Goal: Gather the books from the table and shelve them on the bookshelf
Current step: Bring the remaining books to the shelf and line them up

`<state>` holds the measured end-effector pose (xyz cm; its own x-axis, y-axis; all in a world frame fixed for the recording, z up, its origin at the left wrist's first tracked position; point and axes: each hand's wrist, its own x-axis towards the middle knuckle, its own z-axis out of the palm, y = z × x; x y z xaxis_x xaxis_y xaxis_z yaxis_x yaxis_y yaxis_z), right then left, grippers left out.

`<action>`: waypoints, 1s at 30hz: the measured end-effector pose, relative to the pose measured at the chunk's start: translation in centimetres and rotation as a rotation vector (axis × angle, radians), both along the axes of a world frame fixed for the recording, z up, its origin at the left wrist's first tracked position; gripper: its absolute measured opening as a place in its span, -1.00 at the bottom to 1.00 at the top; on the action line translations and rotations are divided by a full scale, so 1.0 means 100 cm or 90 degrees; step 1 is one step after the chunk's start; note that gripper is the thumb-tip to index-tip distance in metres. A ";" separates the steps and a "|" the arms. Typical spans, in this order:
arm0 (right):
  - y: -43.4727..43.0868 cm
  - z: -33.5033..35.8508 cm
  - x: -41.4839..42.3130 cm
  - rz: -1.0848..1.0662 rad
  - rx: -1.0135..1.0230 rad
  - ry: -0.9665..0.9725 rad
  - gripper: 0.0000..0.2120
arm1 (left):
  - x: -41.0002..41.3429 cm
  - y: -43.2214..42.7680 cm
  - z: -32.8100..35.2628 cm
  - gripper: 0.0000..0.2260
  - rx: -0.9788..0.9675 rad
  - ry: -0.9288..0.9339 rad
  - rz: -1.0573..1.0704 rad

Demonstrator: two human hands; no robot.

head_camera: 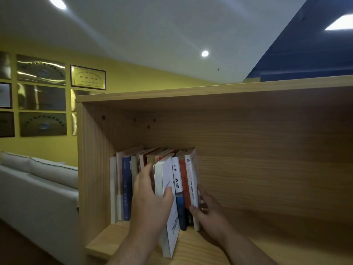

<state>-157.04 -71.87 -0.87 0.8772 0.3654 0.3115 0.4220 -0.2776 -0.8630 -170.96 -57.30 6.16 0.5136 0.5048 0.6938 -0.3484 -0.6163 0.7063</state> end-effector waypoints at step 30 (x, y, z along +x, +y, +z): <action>0.019 0.001 -0.007 0.012 -0.107 -0.049 -0.29 | -0.034 0.060 -0.063 -0.50 -0.388 -0.047 -0.249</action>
<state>-157.72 -69.97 -0.77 0.8454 0.4345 0.3106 0.4919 -0.4065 -0.7699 -174.33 -51.31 -0.14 0.6984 0.6015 0.3878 -0.5226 0.0585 0.8505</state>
